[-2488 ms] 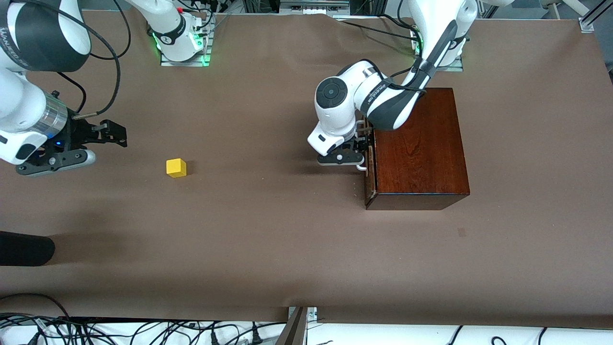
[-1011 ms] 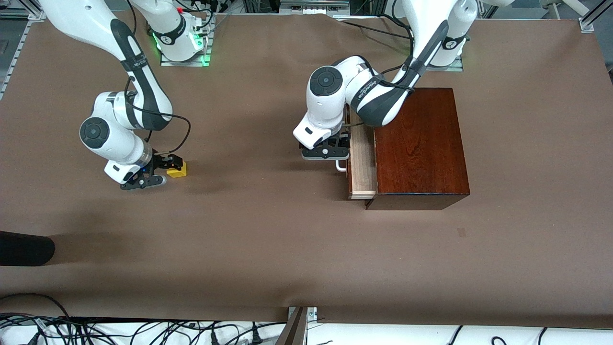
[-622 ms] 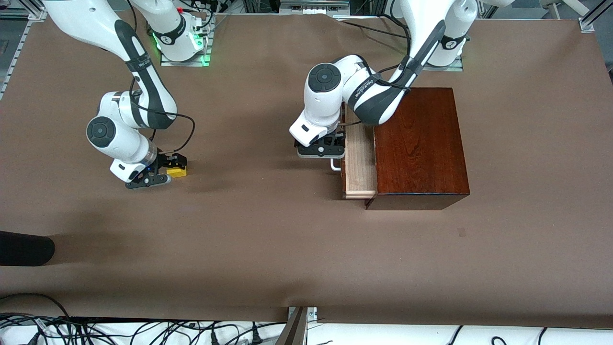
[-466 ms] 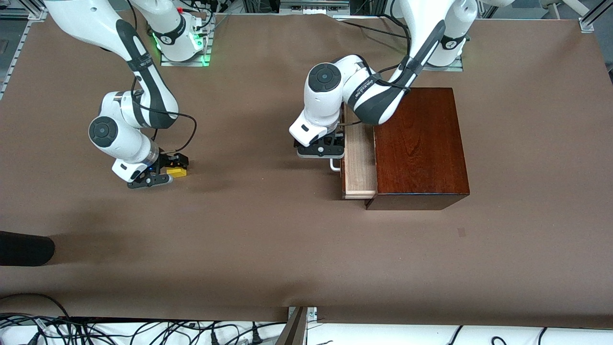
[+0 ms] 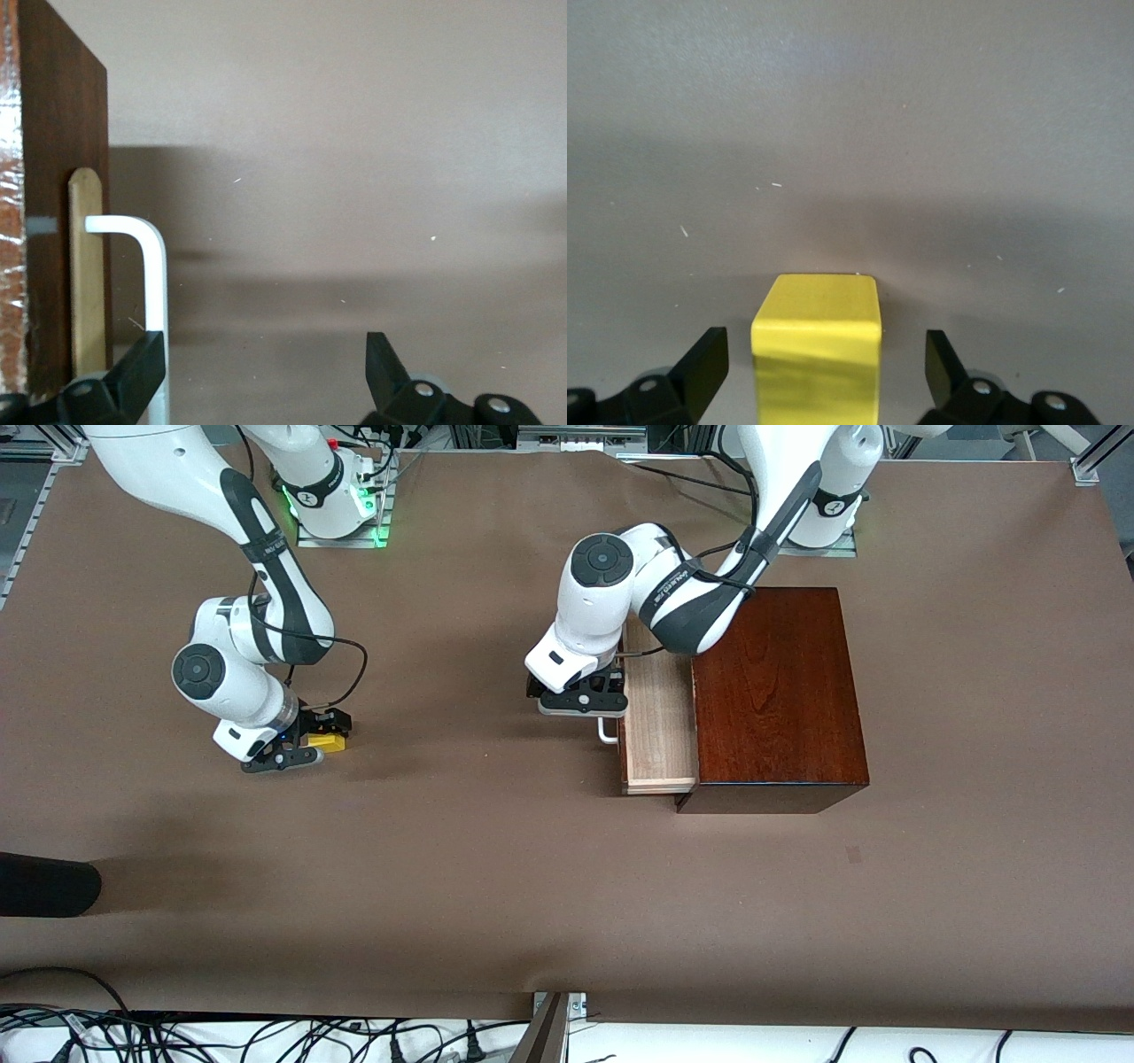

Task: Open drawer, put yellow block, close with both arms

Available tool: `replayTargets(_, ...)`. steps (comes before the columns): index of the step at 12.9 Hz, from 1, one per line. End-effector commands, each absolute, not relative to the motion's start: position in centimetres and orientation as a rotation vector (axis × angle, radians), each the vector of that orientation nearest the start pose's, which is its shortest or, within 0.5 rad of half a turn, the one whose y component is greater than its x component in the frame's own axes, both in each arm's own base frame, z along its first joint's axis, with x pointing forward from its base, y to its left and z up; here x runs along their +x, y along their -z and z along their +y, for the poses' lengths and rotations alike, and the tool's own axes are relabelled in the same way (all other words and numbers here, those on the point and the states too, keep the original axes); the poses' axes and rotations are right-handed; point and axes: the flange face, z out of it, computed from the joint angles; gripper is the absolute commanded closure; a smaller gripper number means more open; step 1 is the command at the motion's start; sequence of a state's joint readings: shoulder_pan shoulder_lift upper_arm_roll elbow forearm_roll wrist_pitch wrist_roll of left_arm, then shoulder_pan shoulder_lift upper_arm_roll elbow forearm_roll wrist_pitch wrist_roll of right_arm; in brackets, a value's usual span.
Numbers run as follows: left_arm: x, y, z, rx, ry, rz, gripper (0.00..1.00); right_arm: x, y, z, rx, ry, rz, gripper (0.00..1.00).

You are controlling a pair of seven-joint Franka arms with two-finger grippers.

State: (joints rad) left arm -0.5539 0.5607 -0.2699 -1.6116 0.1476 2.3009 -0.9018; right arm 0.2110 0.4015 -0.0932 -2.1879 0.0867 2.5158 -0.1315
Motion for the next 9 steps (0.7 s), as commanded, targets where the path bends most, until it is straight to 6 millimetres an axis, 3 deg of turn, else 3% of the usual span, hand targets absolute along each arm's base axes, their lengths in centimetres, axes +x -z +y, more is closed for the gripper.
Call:
replayTargets(1,50.1,-34.7,-49.6,-3.281,0.13,-0.09,0.0,54.3,-19.0,6.4,-3.106,-0.093,-0.274,0.12)
replayTargets(3,50.3,-36.8,-48.2,-3.238,0.097,-0.1,0.0,54.3,-19.0,6.4,-3.105,-0.095,-0.288,0.37)
replayTargets(6,51.6,-40.5,-45.3,-3.137,0.0,-0.076,0.0,54.5,-19.3,6.4,-3.103,-0.095,-0.291,0.91)
replayTargets(7,51.9,-41.7,-43.9,-3.113,-0.015,-0.007,0.0,54.9,-19.7,6.5,-3.104,-0.081,-0.294,1.0)
replayTargets(9,53.4,-44.8,-39.9,-3.102,-0.026,0.084,0.0,55.8,-21.7,7.1,-3.095,-0.065,-0.316,1.0)
